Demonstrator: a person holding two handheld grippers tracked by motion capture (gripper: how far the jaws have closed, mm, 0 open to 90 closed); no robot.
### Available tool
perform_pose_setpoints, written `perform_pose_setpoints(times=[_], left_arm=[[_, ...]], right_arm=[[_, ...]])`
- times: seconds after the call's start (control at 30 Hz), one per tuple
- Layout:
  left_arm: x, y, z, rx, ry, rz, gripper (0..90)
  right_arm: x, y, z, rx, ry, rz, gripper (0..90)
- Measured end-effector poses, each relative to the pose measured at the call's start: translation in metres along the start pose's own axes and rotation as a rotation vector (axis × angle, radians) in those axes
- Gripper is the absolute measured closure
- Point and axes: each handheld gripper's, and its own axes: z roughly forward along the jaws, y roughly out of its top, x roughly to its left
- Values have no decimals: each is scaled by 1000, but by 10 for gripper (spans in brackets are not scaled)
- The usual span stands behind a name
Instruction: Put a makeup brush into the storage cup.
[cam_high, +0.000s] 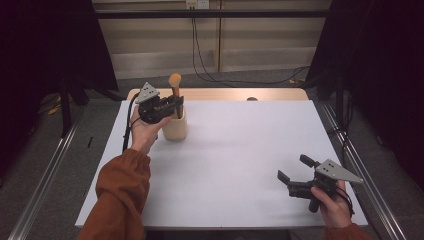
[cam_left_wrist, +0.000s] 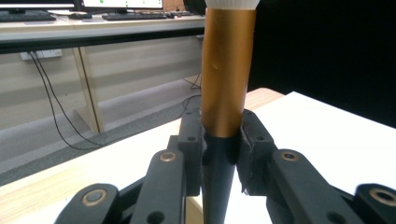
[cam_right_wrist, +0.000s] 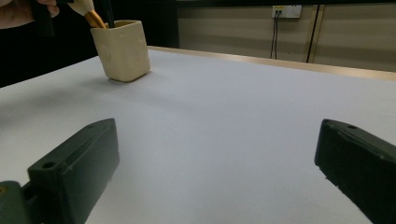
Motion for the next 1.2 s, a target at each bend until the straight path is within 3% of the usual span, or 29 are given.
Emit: perform_pose_setpoints(times=[0.2,0.5,0.57,1.2], left_arm=[[2,-5,2,19,1,-23,741],[1,-11,5,53,4,3,742],[1,-13,6,52,-3,-21,739],[2,-23,8,101,0,-1,742]], right_arm=[[1,0,1,4,7,-4,0],[2,-1,1,4,14,-7,0],[1,-1,2,4,11,-6,0],[2,0,2,-3,11,-16,0]])
